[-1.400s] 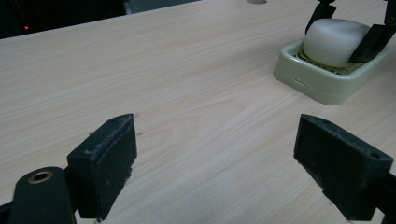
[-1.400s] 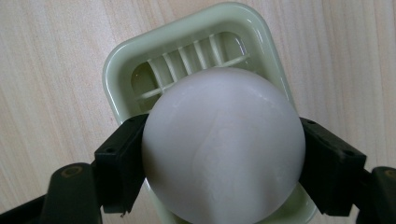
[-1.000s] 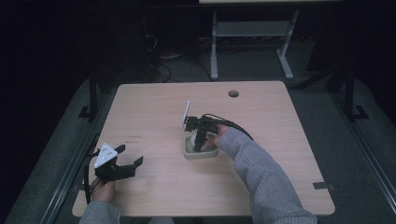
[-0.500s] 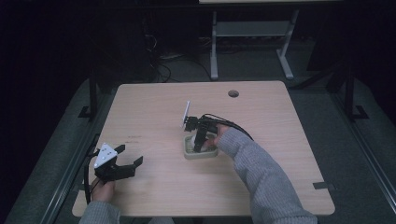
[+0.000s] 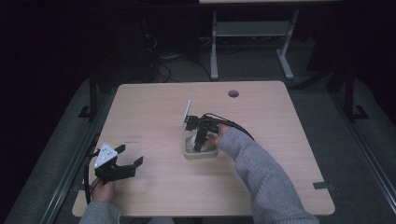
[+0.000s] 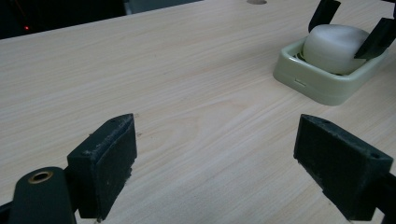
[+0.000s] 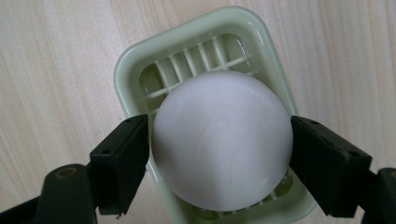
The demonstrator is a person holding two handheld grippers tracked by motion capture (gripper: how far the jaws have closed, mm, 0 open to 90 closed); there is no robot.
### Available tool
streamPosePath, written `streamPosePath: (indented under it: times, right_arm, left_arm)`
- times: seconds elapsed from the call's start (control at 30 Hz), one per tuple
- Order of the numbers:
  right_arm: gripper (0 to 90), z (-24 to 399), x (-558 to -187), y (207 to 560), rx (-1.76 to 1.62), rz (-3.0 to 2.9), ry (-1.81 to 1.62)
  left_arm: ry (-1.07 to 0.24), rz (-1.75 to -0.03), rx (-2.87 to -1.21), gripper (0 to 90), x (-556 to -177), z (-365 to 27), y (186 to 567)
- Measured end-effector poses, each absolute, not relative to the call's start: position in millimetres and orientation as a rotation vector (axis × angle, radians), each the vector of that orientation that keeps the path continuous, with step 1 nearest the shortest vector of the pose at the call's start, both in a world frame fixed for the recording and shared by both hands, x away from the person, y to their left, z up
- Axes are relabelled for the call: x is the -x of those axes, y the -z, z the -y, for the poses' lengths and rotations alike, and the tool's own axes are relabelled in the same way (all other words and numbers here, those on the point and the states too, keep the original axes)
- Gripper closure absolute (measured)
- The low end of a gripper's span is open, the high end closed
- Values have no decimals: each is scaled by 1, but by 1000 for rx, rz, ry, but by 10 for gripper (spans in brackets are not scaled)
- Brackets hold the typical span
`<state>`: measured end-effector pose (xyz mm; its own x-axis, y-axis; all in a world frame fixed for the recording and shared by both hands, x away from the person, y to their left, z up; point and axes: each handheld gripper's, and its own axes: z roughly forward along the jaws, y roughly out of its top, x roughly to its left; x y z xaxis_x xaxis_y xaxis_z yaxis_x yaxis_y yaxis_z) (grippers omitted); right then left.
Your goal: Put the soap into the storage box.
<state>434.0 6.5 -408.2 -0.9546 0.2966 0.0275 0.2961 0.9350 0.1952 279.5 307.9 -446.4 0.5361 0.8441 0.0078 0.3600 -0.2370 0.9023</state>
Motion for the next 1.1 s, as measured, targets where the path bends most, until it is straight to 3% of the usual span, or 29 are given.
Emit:
streamPosePath:
  times: [1.1]
  right_arm:
    - [215, 28, -425, 381, -553, -3028, -437]
  left_arm:
    - [-641, -997, -1823, 128, -279, -308, 447]
